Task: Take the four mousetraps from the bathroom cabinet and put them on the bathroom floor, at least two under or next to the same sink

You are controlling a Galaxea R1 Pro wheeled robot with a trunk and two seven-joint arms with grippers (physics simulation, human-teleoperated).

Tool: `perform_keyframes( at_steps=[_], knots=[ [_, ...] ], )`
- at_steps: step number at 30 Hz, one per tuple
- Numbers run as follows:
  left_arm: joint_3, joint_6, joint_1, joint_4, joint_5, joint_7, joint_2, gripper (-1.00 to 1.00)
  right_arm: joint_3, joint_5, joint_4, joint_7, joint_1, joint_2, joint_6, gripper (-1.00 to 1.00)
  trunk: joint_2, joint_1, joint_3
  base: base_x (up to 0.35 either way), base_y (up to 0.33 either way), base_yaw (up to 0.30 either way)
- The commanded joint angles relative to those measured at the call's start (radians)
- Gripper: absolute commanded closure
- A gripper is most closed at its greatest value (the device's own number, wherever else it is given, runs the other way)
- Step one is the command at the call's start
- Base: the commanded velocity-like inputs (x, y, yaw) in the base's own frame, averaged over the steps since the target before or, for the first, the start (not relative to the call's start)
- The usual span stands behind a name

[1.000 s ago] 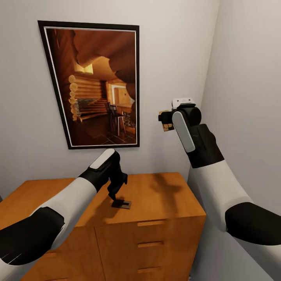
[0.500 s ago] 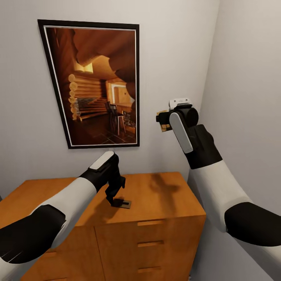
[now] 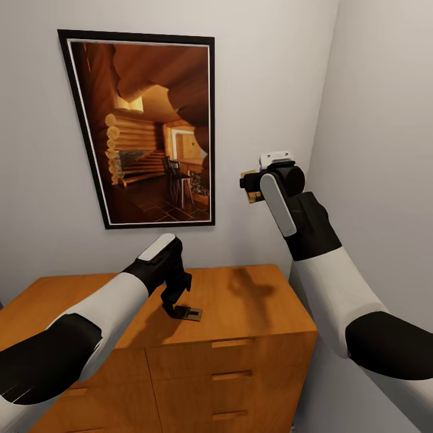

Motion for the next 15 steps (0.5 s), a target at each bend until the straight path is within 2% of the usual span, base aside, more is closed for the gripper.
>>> perform_keyframes(
  at_steps=[1, 7, 15],
  knots=[
    [-0.006, 0.006, -0.003, 0.000, 0.005, 0.003, 0.001, -1.00, 0.001, -0.012, 0.000, -0.013, -0.001, 0.000, 0.002, 1.00, -0.001, 0.000, -0.001, 0.000, 0.000, 0.000],
    [-0.007, 0.001, -0.006, 0.000, 0.004, 0.001, 0.000, -1.00, 0.000, -0.012, 0.000, -0.013, -0.001, 0.000, 0.002, 1.00, -0.036, 0.019, -0.017, 0.000, 0.000, 0.000],
    [-0.005, -0.003, -0.029, -0.001, 0.004, -0.002, -0.001, -1.00, 0.001, -0.012, 0.000, -0.012, 0.000, -0.001, 0.002, 1.00, -0.036, 0.019, -0.017, 0.000, 0.000, 0.000]
  ],
)
